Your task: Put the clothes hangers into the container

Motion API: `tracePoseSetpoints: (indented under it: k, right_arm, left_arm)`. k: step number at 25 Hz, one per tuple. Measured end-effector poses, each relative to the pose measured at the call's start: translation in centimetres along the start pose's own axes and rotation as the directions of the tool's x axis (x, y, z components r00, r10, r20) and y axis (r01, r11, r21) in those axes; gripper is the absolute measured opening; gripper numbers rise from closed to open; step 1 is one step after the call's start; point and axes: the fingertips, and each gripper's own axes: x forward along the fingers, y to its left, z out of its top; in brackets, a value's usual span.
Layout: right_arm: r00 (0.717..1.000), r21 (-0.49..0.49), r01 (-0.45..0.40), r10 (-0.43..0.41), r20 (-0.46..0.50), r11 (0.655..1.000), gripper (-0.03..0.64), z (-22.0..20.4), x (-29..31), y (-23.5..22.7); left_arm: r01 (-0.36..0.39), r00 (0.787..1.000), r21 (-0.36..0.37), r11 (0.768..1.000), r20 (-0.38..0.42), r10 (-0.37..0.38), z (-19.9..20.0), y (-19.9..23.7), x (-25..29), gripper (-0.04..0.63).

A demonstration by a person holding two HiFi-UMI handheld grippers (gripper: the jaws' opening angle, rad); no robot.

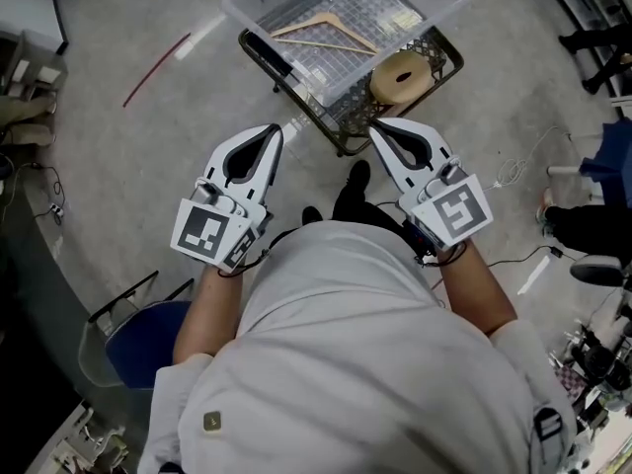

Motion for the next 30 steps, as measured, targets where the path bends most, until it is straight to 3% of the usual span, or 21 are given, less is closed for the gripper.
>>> tracePoseSetpoints:
  k: [11, 21, 30]
  right_arm:
    - [0.995, 0.022, 0.098, -0.098, -0.021, 0.995, 0.02, -0.1, -4.4, 6.4]
    - [0.985, 0.073, 0.172, -0.17, -0.03, 0.982, 0.02, -0.8, -7.4, 8.3]
    - [0.984, 0.076, 0.178, -0.178, -0.004, 0.981, 0.02, -0.1, -8.0, 8.9]
  left_arm:
    - [0.062, 0.998, -0.006, 0.998, -0.008, -0.062, -1.3, -2.2, -5.9, 0.017]
    - [0.079, 0.997, 0.024, 0.997, 0.002, -0.079, -1.2, -3.2, -7.6, 0.017]
    - [0.086, 0.996, 0.032, 0.996, 0.003, -0.086, -1.1, -4.0, -8.6, 0.017]
